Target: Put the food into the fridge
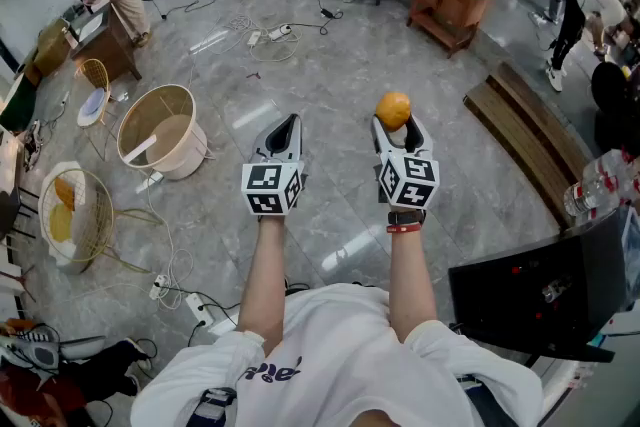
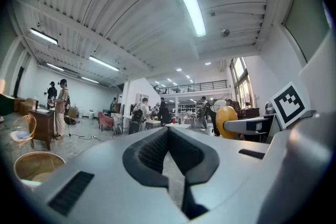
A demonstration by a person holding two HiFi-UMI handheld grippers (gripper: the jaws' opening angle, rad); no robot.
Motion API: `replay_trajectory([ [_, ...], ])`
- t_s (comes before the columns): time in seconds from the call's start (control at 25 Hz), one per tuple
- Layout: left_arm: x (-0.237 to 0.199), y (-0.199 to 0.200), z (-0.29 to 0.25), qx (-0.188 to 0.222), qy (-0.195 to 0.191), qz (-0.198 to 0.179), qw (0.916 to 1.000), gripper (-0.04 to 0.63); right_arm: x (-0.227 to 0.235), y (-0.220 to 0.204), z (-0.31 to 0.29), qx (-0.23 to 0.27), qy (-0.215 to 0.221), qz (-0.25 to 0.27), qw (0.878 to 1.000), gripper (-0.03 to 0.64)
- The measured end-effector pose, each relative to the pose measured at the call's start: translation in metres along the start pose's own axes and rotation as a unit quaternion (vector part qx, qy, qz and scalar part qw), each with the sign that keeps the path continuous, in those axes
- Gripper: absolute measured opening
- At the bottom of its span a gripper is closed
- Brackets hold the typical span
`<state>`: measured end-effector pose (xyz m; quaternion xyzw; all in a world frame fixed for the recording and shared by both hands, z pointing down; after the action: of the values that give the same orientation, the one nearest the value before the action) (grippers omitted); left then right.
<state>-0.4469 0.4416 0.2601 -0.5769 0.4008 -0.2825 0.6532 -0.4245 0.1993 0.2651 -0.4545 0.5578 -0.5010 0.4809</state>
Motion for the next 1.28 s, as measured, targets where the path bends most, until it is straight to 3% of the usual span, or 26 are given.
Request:
replay_trajectory([
  [0.32,0.071,-0.029,-0.023,-0.016,-0.029,0.011,0.9994,0.018,0.064,-0.024,0.046,-0.018,-0.029,-0.024,0.999,0.319],
  [0.68,0.177,-0.053,-0.075,-0.032,-0.132,0.011,0.9906,0.017,0.154,-0.035,0.110,-0.023,-0.116,-0.026,0.993,0.319],
  [0.84,0.218,-0.063,-0.087,-0.036,-0.177,0.011,0.9835,0.018,0.185,-0.039,0.145,-0.022,-0.172,-0.029,0.984,0.319],
  [1.04,0.261,-0.069,-0.089,-0.050,-0.213,0.010,0.9756,0.018,0.209,-0.041,0.184,-0.023,-0.209,-0.040,0.977,0.319],
  [1.28,0.297,-0.074,-0.101,-0.073,-0.301,0.002,0.9509,0.018,0.211,-0.046,0.220,-0.022,-0.278,-0.056,0.959,0.319],
])
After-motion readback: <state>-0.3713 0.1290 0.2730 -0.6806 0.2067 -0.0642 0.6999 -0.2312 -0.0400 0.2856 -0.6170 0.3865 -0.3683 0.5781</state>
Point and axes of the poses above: the fingertips, and each gripper's own axes: z backward along the fingers, x to its right, y out of its top, the point moved 7 cm from there along z, backward along the fingers, and after that the axes turned 9 degrees about z, right-handed, at the moved point
